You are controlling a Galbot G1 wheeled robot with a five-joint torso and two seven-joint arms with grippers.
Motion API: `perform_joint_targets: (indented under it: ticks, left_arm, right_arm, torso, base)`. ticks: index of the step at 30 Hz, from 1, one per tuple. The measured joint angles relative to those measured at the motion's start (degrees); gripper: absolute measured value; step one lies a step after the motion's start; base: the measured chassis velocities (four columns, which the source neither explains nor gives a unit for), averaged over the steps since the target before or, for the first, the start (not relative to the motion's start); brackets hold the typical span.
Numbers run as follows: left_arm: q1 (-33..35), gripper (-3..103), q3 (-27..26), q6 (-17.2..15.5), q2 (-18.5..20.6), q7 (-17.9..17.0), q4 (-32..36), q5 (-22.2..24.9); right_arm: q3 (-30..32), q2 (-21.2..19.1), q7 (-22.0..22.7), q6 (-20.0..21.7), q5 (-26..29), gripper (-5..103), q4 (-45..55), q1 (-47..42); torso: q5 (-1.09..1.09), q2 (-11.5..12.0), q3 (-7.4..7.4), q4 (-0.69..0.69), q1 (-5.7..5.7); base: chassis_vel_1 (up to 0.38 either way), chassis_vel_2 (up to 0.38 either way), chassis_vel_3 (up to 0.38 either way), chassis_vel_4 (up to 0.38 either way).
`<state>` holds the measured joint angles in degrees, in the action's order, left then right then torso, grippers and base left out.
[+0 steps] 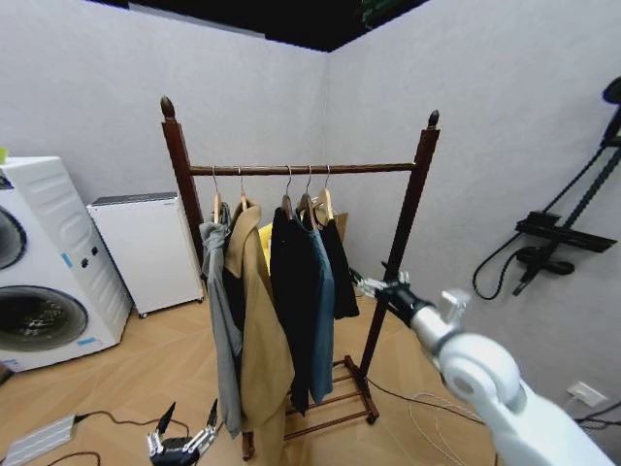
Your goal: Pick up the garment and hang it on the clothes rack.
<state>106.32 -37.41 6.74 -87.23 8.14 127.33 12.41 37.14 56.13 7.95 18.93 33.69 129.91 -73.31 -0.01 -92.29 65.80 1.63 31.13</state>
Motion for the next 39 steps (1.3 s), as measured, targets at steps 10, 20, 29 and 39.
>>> perform_joint_targets:
  ticks: [10,20,29,39]
  left_arm:
    - [0.0,100,-0.01,0.0,0.02,0.01,0.0,0.0]
    - [0.0,100,0.0,0.0,0.01,0.01,0.0,0.0]
    - [0.0,100,0.0,0.0,0.01,0.01,0.0,0.0]
    - [0.0,100,0.0,0.0,0.01,0.01,0.0,0.0]
  right_arm:
    - [3.68,20.42,-6.22,-13.37,-19.99,100,-5.54,-10.79]
    - [5.08,24.73,-6.6,-18.67,-23.19,100,-5.71,-14.95]
    - [4.74,26.06,-6.03,-19.24,-24.25,100,-5.15,-14.64]
    - [3.64,26.49,-5.37,-20.78,-25.56,100,-4.45,-15.16]
  torso:
    - [-0.01,0.02,0.01,-0.02,0.02]
    - [0.0,0.02,0.01,-0.02,0.02]
    - [0.0,0.02,0.01,-0.02,0.03]
    - [0.0,0.03,0.02,-0.01,0.04]
  base:
    - [0.0,0.0,0.0,0.0]
    - [0.0,0.0,0.0,0.0]
    - [0.0,0.0,0.0,0.0]
    - [0.054,-0.042,-0.043,0.049]
